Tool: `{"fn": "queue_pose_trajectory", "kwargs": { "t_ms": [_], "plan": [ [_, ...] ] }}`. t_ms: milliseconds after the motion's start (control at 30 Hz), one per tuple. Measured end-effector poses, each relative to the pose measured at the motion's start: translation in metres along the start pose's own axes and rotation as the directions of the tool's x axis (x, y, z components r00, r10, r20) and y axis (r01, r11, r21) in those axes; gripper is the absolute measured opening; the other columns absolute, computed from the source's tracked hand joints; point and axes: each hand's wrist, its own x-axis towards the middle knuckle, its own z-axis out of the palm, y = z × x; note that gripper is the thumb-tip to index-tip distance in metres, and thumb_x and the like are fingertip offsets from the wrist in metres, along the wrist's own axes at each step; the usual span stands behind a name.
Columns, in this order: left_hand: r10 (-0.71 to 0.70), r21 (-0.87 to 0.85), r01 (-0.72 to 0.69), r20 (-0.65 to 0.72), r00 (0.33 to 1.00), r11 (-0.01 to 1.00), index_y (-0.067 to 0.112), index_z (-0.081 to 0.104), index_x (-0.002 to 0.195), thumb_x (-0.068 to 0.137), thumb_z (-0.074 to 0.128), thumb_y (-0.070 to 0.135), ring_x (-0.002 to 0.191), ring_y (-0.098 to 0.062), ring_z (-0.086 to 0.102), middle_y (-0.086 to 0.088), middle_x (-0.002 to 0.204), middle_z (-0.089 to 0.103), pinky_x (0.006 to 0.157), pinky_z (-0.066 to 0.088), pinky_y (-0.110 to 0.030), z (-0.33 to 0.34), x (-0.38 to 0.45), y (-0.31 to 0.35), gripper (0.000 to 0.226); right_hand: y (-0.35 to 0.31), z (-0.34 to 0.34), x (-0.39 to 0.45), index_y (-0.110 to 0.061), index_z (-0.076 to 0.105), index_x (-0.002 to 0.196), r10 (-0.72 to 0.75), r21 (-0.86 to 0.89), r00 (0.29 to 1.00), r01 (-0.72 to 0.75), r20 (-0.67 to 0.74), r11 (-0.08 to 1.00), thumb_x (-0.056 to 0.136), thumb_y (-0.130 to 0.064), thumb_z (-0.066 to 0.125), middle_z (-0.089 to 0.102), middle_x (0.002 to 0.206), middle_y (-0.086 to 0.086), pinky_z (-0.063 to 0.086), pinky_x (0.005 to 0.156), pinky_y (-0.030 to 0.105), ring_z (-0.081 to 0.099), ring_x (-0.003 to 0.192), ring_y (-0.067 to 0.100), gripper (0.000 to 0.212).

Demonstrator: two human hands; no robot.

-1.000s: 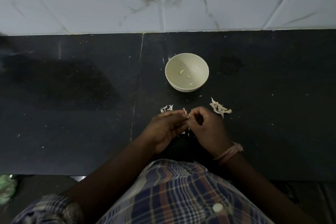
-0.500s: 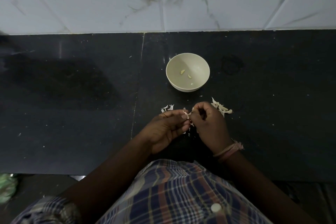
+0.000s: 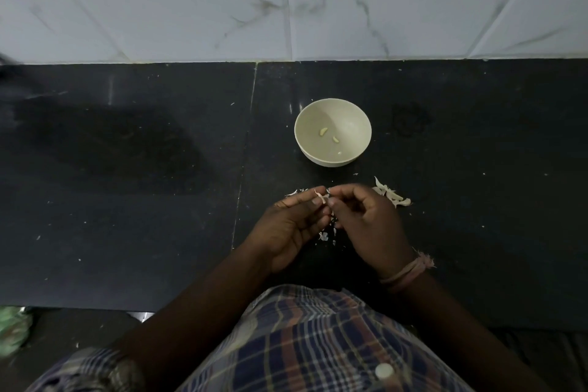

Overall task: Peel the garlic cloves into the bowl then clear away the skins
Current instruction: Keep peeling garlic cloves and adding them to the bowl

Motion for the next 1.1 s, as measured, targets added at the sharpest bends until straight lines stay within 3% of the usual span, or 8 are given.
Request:
{"fn": "queue_pose_trajectory", "kwargs": {
  "t_ms": [100, 267, 400, 567, 700, 867, 967, 1100],
  "plan": [
    [-0.001, 0.029, 0.001, 0.018, 1.000, 1.000, 0.003, 0.072, 0.113, 0.096, 0.059, 0.000, 0.079, -0.015, 0.072, -0.012, 0.095, 0.076, 0.073, 0.061, -0.023, 0.000, 0.001, 0.001, 0.022, 0.000, 0.000, 0.001, -0.023, 0.075, 0.099, -0.045, -0.067, 0.999, 0.046, 0.009, 0.997, 0.093, -0.019, 0.070, 0.072, 0.096, -0.010, 0.059, 0.075, 0.037, 0.070, 0.081, 0.011, 0.009],
    [-0.013, 0.132, 0.003, 0.075, 0.997, 0.991, -0.001, 0.072, 0.118, 0.094, 0.061, 0.001, 0.087, -0.016, 0.071, -0.014, 0.100, 0.074, 0.079, 0.060, -0.025, -0.004, -0.001, 0.007, 0.027, -0.005, -0.004, 0.004, -0.019, 0.076, 0.089, 0.028, -0.022, 0.999, -0.027, 0.027, 0.999, 0.093, -0.014, 0.070, 0.071, 0.072, -0.001, 0.053, 0.060, 0.025, 0.064, 0.056, 0.012, 0.009],
    [-0.027, 0.118, 0.017, 0.082, 0.996, 0.993, 0.002, 0.075, 0.111, 0.096, 0.058, 0.000, 0.082, -0.013, 0.069, -0.009, 0.094, 0.075, 0.076, 0.060, -0.022, -0.001, -0.002, 0.005, 0.023, -0.004, 0.000, 0.005, -0.018, 0.073, 0.089, -0.063, -0.175, 0.998, 0.058, -0.022, 0.983, 0.093, -0.017, 0.070, 0.071, 0.083, -0.009, 0.053, 0.073, 0.025, 0.066, 0.078, 0.004, 0.005],
    [-0.067, 0.098, 0.062, 0.048, 0.997, 0.993, 0.002, 0.076, 0.101, 0.096, 0.059, -0.001, 0.074, -0.011, 0.071, -0.008, 0.085, 0.075, 0.070, 0.060, -0.021, 0.000, -0.002, 0.006, 0.018, -0.007, 0.012, 0.000, -0.018, 0.070, 0.088, 0.067, -0.027, 0.988, -0.071, -0.137, 0.997, 0.093, -0.018, 0.068, 0.072, 0.077, -0.005, 0.057, 0.072, 0.034, 0.067, 0.073, 0.008, 0.006],
    [-0.104, 0.065, 0.101, 0.035, 0.994, 0.993, 0.004, 0.072, 0.109, 0.094, 0.062, 0.000, 0.073, -0.010, 0.071, -0.006, 0.085, 0.074, 0.068, 0.060, -0.021, -0.002, -0.004, 0.002, 0.018, -0.004, 0.005, 0.003, -0.022, 0.071, 0.088, 0.149, 0.037, 0.973, -0.145, -0.176, 0.989, 0.092, -0.021, 0.068, 0.073, 0.078, -0.003, 0.060, 0.075, 0.046, 0.070, 0.074, 0.016, 0.006],
    [-0.084, 0.019, 0.083, 0.036, 0.996, 0.996, 0.008, 0.073, 0.101, 0.092, 0.063, 0.000, 0.078, -0.016, 0.073, -0.011, 0.090, 0.074, 0.069, 0.062, -0.024, -0.002, -0.004, -0.001, 0.016, -0.003, -0.002, -0.001, -0.017, 0.072, 0.088, 0.104, 0.030, 0.978, -0.101, -0.180, 0.994, 0.087, -0.008, 0.074, 0.074, 0.083, -0.003, 0.060, 0.079, 0.040, 0.071, 0.079, 0.012, 0.009],
    [-0.069, -0.023, 0.071, 0.050, 0.996, 0.997, 0.006, 0.070, 0.119, 0.095, 0.059, -0.003, 0.078, -0.015, 0.072, -0.011, 0.090, 0.074, 0.071, 0.061, -0.023, 0.001, -0.004, -0.003, 0.028, 0.000, -0.003, -0.004, -0.017, 0.073, 0.088, 0.090, -0.008, 0.983, -0.093, -0.160, 0.996, 0.091, -0.002, 0.065, 0.075, 0.088, -0.004, 0.060, 0.083, 0.036, 0.072, 0.085, 0.009, 0.017],
    [-0.050, -0.034, 0.051, 0.020, 0.999, 0.998, 0.004, 0.071, 0.111, 0.097, 0.057, 0.000, 0.077, -0.013, 0.072, -0.011, 0.088, 0.074, 0.071, 0.061, -0.021, 0.001, -0.004, -0.006, 0.020, -0.002, 0.001, -0.008, -0.019, 0.071, 0.093, 0.070, -0.028, 0.984, -0.076, -0.163, 0.997, 0.096, -0.006, 0.052, 0.074, 0.087, -0.005, 0.060, 0.080, 0.038, 0.073, 0.085, 0.011, 0.023]
  ]
}}
